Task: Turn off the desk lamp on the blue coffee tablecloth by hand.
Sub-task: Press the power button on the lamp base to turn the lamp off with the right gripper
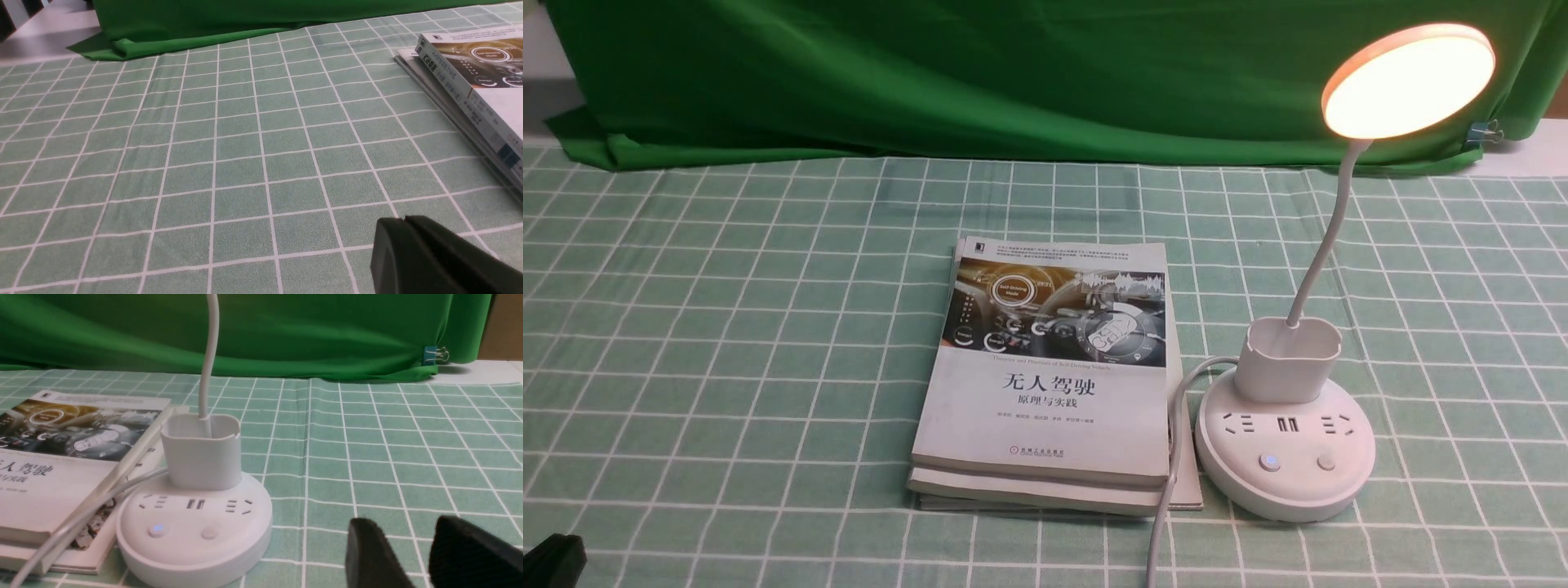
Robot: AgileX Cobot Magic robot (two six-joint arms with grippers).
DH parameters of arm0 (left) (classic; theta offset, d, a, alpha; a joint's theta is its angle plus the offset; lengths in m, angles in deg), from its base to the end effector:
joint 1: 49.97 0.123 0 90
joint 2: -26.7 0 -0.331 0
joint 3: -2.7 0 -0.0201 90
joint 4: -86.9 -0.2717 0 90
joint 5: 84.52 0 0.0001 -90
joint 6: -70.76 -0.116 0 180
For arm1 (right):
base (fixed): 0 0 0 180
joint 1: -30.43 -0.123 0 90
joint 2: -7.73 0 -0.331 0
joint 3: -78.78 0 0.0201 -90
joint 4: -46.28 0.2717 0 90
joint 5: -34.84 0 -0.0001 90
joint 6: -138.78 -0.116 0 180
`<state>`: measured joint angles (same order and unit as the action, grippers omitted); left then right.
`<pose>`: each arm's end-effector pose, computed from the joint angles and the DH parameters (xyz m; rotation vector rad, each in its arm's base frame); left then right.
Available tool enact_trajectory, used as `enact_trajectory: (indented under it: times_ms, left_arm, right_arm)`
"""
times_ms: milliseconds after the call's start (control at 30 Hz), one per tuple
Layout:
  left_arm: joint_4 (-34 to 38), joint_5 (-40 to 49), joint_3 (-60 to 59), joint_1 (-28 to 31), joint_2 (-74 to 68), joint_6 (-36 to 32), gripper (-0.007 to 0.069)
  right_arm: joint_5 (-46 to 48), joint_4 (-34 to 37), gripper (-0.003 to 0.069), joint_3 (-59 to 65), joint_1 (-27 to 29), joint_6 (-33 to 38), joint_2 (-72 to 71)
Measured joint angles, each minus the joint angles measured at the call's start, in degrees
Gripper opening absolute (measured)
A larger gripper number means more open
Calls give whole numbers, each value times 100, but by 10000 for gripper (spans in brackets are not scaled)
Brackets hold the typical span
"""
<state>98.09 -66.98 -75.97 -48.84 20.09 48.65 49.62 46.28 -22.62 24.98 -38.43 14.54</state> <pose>0.0535 -0.0057 0.1783 0.2025 1.7784 0.1050 0.0545 0.0052 0.1834 -0.1256 1.7442 0.0339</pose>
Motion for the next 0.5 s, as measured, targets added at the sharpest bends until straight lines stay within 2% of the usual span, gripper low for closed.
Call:
enact_trajectory:
  times_ms: [333, 400, 500]
  left_arm:
    - [0, 0, 0, 0, 0, 0, 0]
    - [0, 0, 0, 0, 0, 0, 0]
    - [0, 0, 0, 0, 0, 0, 0]
  right_arm:
    - [-201, 54, 241, 0, 0, -106, 0]
    - [-403, 210, 241, 0, 0, -546, 0]
    - [-1004, 448, 241, 0, 0, -1659, 0]
